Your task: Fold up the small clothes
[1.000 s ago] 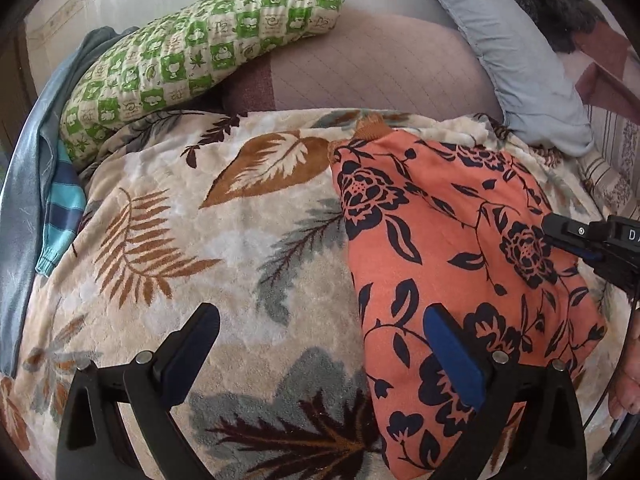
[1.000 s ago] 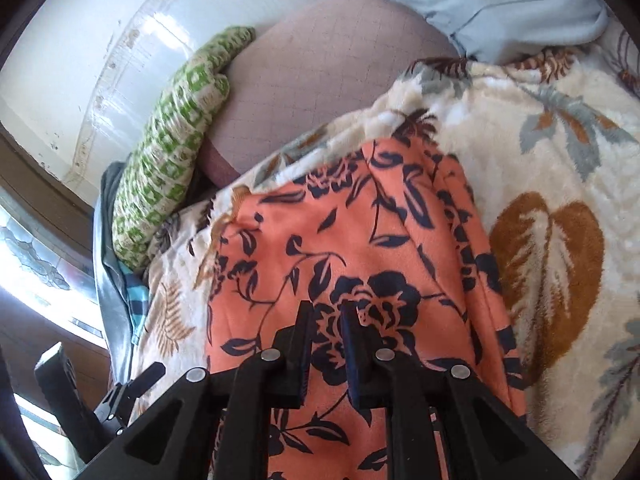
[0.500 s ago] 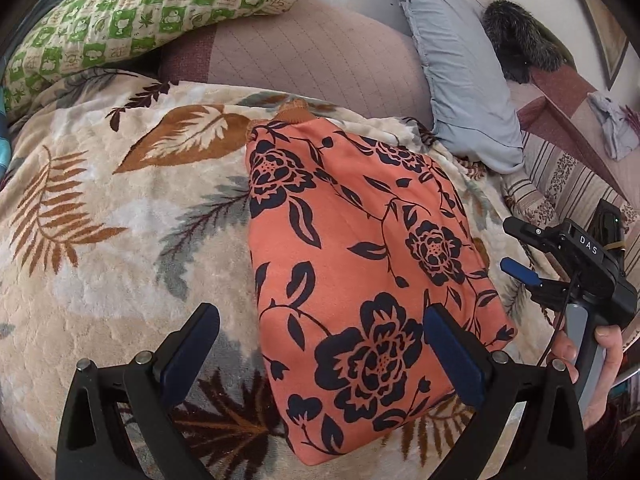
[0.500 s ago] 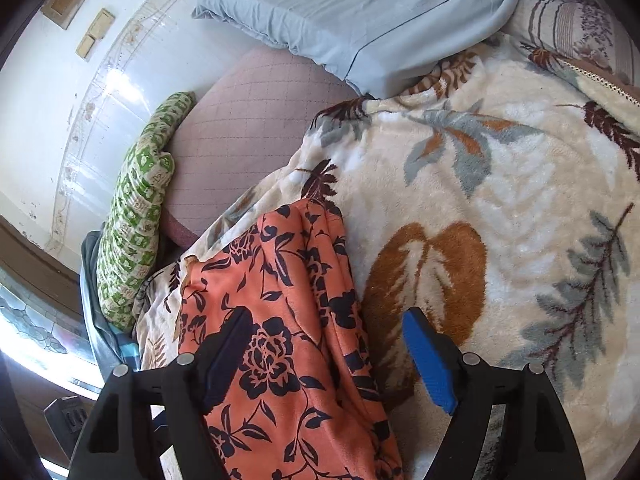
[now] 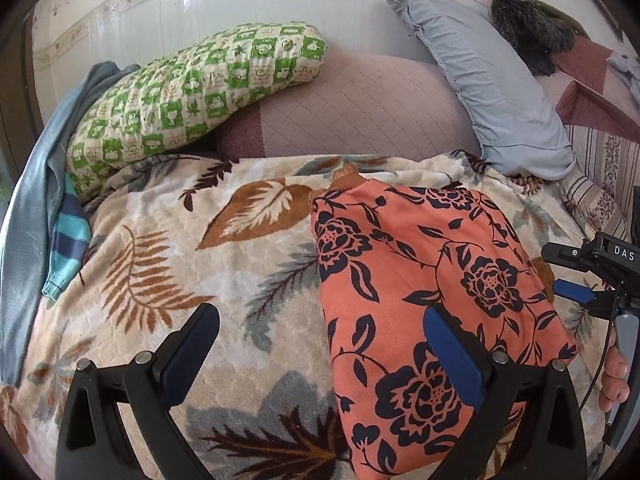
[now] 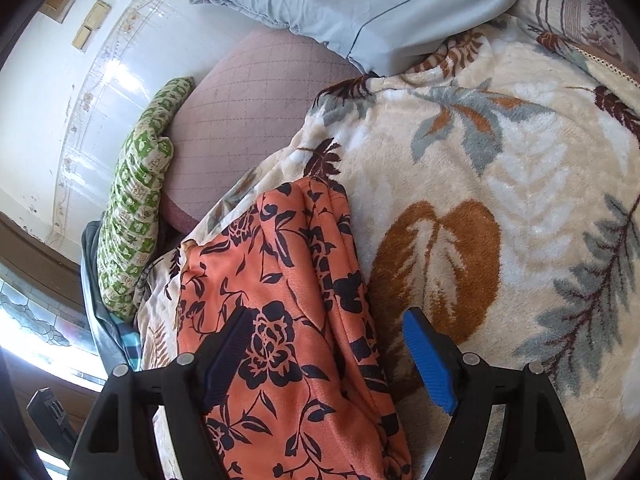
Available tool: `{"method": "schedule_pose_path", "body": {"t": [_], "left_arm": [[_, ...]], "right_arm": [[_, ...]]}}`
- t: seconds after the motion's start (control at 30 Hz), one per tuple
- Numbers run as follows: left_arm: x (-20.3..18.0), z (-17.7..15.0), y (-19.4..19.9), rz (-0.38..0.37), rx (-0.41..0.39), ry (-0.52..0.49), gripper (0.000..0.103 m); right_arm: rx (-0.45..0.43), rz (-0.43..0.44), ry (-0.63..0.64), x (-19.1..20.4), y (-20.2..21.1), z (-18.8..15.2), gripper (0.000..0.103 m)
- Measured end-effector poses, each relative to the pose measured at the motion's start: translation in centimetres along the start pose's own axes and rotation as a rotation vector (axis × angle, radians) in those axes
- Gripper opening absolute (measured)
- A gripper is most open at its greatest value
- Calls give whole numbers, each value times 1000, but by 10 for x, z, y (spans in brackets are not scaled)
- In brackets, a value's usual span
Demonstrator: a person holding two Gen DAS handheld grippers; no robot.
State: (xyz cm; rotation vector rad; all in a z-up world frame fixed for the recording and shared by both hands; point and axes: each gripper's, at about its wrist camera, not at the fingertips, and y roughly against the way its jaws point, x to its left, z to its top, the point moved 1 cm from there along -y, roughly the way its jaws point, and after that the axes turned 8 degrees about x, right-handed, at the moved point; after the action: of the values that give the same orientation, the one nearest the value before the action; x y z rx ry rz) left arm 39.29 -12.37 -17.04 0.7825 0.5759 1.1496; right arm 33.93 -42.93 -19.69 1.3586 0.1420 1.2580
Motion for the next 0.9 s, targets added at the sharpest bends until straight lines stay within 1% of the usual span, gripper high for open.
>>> {"method": "schedule_pose_path", "body": {"t": [0.07, 0.13, 0.27, 0.47, 0.9], "left_arm": [[2, 3, 5, 28, -22, 0, 102], [4, 4, 11, 41, -40, 1, 102], [6, 7, 14, 39, -48, 8, 102], [5, 2, -2, 9, 19, 15, 102], [-1, 1, -11, 26, 37, -17, 102]], "right_arm": [[-3, 2, 1, 0, 0, 0, 80], [-3, 1, 3, 1, -1, 0, 80], [1, 1, 3, 0, -2, 1, 80], [11, 0, 3, -1, -3, 1, 80], [22, 13, 3, -6, -8, 0, 80]]}}
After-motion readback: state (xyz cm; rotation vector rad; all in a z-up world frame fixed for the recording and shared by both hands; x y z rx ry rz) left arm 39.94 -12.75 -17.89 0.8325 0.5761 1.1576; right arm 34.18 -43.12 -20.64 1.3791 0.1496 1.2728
